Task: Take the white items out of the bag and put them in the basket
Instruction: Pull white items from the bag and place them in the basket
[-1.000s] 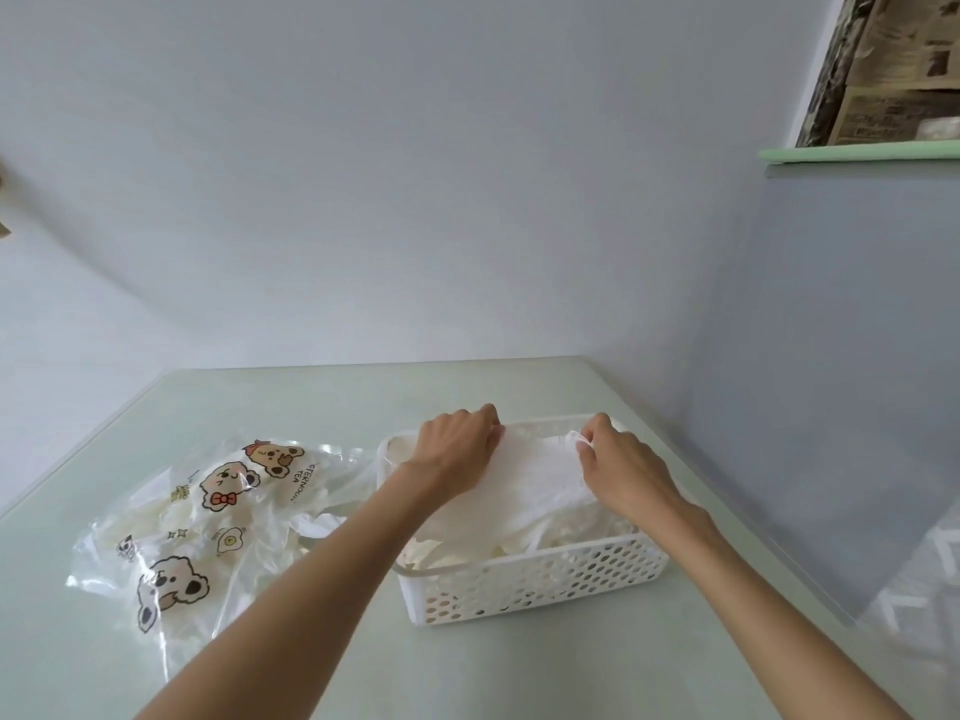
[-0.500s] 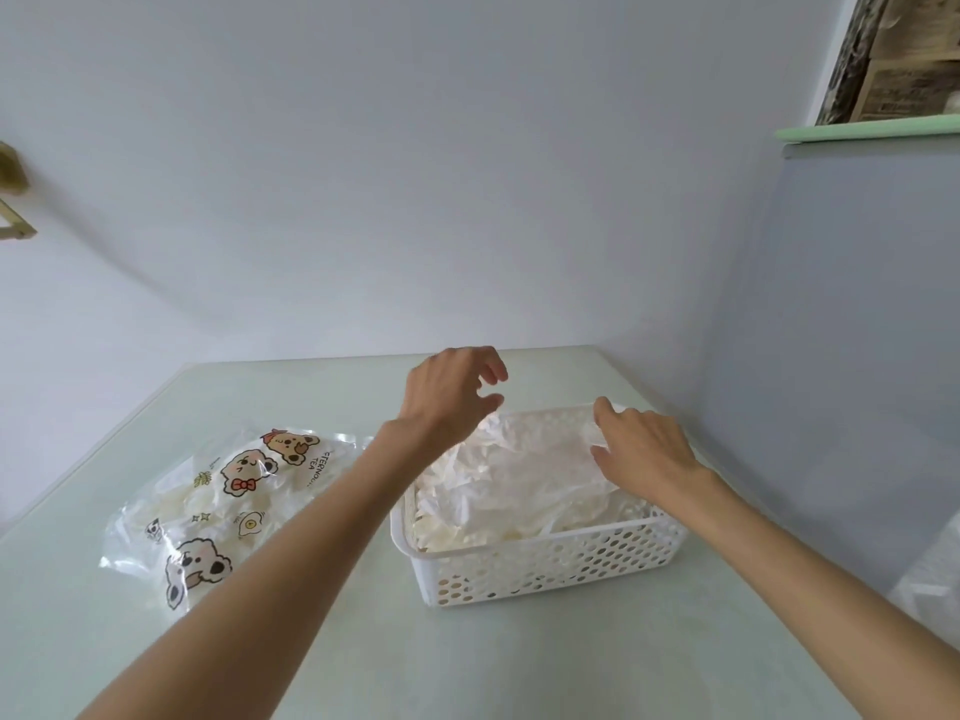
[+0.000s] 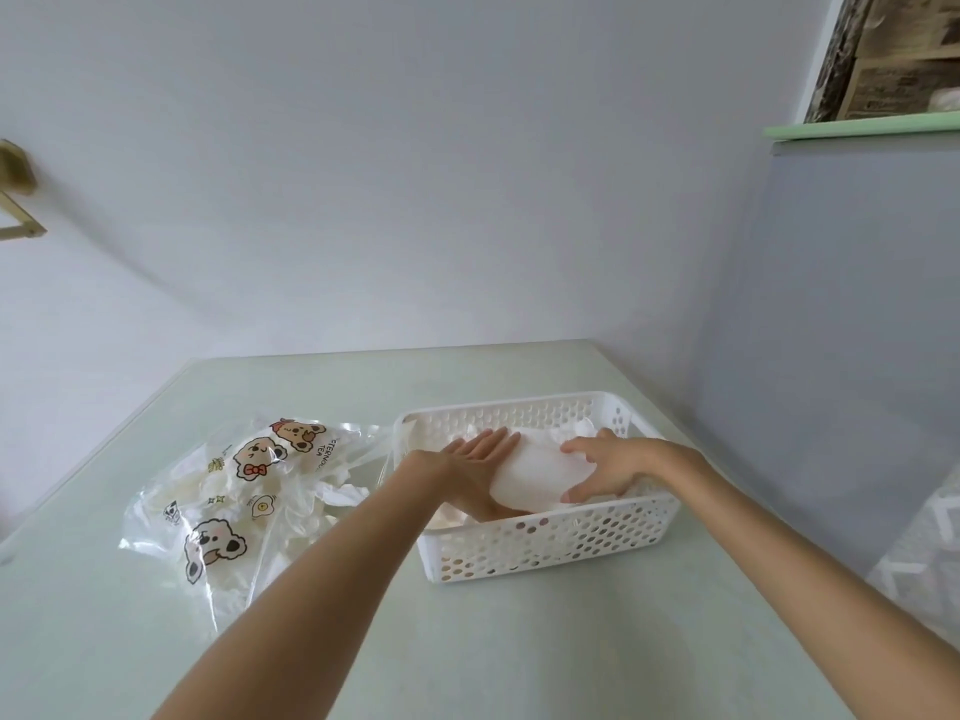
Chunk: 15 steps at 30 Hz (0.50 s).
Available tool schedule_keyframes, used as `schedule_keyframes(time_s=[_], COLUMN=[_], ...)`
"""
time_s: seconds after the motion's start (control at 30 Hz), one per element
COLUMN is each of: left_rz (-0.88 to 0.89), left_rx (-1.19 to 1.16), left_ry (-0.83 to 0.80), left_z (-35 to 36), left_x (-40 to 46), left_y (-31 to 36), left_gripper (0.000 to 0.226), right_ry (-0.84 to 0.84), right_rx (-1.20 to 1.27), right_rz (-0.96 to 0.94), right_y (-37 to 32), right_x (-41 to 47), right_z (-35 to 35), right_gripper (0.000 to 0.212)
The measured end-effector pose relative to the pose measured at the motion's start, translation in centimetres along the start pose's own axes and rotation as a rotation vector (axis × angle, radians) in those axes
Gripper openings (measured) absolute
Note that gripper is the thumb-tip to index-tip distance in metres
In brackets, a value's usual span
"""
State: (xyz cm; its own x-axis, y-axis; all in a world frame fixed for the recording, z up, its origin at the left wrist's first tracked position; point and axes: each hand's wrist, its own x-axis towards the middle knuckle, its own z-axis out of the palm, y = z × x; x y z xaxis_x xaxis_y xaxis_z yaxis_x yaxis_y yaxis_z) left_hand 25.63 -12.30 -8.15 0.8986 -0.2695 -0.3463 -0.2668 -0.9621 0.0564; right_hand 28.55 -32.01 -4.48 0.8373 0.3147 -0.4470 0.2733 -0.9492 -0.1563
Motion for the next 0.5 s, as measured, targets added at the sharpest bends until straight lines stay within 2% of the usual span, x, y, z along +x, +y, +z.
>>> schedule_keyframes(time_s=[0.2,0.27,0.33,0.4,0.47,0.5], left_rz=[-0.025,0.028,0.107,0.163,0.171,0.161], left_rx=[-0.016,-0.096,-0.174,-0.222,-0.195,-0.161], left_ry=[-0.023,0.037,0.135,0.276,0.391,0.394], left_z=[-0.9,-2.1,-3.2,-4.0,-4.5,-4.6], left_x=[-0.4,-1.7,-3.3,-4.8,-6.0,-6.4], left_y=[1.1,1.4,1.6,1.3,0.5,0.1], left_gripper=[0.104,0.104,0.101,0.084,0.051,0.036], right_ry=[-0.017,0.002,0.089,0.252,0.37,0.38], right_rx=[0.089,0.158,0.184,0.182,0.208,0.214], right_rz=[-0.037,-0.078,-0.125,-0.165,-0.196,-0.2], right_y=[0.4,0.7,1.4,2.0,2.2,2.2], right_x=[0.6,0.2,-0.5,-0.8,-0.6,-0.4], right_z=[0.3,-0.6,-1.4,-1.7,-1.5,-1.2], right_gripper=[0.084,0.076,0.065,0.054,0.051,0.051])
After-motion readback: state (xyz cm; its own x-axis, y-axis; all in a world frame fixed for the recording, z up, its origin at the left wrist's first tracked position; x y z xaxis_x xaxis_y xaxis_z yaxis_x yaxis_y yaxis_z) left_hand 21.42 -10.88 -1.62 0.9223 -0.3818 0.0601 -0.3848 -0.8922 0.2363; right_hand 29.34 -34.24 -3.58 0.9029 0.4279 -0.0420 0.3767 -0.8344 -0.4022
